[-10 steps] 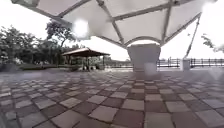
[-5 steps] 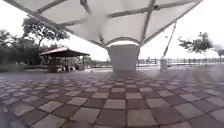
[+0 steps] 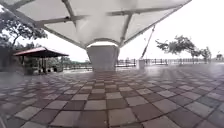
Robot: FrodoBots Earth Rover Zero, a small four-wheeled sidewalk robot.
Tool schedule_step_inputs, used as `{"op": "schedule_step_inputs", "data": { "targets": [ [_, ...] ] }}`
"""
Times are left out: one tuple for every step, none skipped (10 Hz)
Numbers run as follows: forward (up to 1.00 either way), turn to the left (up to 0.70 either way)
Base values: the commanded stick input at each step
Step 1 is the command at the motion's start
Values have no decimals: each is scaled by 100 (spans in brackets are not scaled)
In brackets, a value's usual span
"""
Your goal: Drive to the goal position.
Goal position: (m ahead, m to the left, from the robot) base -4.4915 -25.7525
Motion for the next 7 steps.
{"op": "schedule_step_inputs", "data": {
  "targets": [
    [0,-73],
    [0,-50],
    [0,-25],
    [0,0],
    [0,0],
    [0,0],
    [0,0]
  ]
}}
